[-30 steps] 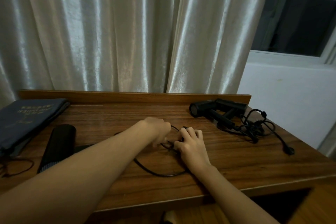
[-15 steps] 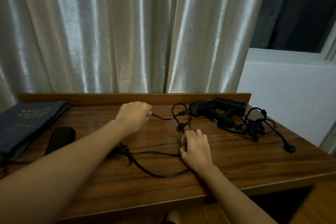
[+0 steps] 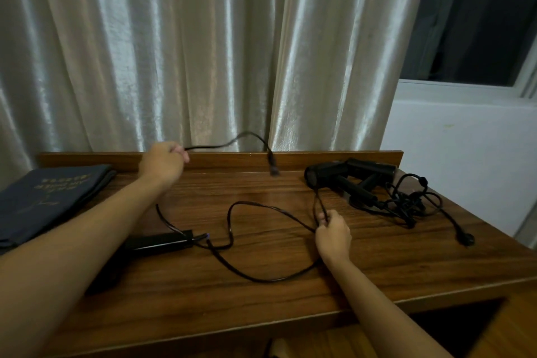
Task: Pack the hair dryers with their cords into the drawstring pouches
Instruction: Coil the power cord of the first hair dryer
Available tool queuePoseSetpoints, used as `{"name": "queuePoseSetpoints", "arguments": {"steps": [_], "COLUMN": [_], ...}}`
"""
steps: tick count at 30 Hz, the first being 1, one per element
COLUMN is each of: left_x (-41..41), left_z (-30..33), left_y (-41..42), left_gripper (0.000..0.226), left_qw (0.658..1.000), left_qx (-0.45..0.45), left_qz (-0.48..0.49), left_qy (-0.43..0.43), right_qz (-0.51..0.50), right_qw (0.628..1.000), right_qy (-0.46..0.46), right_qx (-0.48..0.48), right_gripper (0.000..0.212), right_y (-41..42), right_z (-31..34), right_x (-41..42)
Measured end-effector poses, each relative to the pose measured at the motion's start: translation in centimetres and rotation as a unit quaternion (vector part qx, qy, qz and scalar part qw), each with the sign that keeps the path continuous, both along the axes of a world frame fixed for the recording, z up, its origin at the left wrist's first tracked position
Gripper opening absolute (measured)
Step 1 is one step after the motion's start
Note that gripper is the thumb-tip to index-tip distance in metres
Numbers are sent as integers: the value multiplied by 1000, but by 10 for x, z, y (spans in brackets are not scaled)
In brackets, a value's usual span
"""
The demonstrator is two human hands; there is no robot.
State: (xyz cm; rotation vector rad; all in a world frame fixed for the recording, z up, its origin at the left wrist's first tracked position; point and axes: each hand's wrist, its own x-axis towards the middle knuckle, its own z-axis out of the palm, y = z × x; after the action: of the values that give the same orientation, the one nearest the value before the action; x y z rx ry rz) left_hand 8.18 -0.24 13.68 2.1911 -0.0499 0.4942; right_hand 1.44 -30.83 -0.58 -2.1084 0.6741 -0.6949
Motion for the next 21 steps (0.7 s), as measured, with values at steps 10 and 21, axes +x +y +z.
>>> {"name": "queuePoseSetpoints", "arguments": {"steps": [10,21], "left_x": [-8,-44], "left_z": [28,78], "left_y": [8,-69], "left_gripper": [35,31], "left_qw": [964,880], "left_qx": [-244,-423], "left_qz": [-97,-214], "left_qy": [-49,-2], "right_qz": [-9,298], "right_qw": [999,931], "right_qy": [-13,-157], "right_qx": [-32,-141], "right_gripper": [28,47], "right_y": [7,79], "right_z": [0,62], "right_x": [-2,-61]}}
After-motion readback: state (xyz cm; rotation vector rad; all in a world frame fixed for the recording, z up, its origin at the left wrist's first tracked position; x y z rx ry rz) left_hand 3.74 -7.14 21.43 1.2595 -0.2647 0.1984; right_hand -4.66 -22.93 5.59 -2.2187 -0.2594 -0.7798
